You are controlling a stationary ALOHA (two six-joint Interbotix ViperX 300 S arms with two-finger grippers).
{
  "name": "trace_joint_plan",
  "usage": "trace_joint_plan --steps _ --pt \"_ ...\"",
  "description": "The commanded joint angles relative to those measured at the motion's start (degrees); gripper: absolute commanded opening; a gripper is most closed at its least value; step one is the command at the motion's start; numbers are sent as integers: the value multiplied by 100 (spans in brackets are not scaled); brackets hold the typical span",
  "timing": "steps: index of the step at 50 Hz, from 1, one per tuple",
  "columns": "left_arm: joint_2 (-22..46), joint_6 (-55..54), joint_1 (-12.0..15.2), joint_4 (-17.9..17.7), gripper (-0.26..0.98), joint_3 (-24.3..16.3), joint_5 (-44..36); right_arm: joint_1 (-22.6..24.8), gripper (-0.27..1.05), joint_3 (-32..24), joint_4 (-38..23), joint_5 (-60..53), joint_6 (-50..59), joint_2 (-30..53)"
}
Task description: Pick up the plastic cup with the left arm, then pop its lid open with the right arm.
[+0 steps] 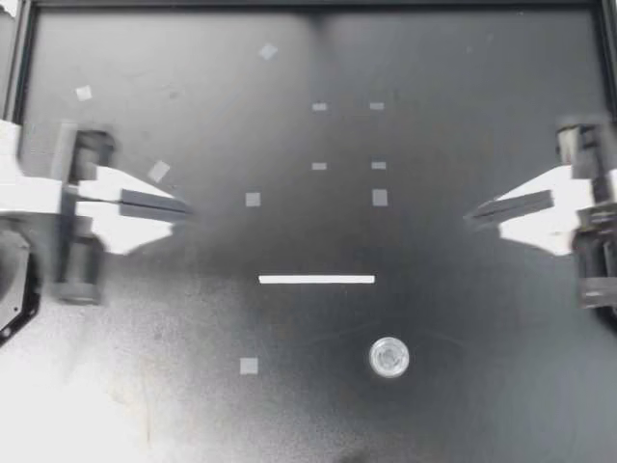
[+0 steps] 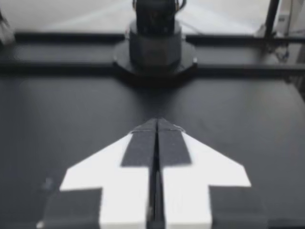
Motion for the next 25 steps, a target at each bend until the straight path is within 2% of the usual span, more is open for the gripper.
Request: trace_joint_plan --steps 1,8,15,25 --pt "510 -202 -35 0 -11 -149 -545 -18 -11 -176 79 123 176 237" --pt "1441 -457 -229 18 -10 -158 -1415 281 -11 -132 132 185 290 571" --pt "2092 -501 -501 9 -8 -290 -1688 677 -11 -88 308 158 316 1011" --pt "2874 -738 -694 9 9 -589 -1696 817 -11 88 738 -79 378 1863"
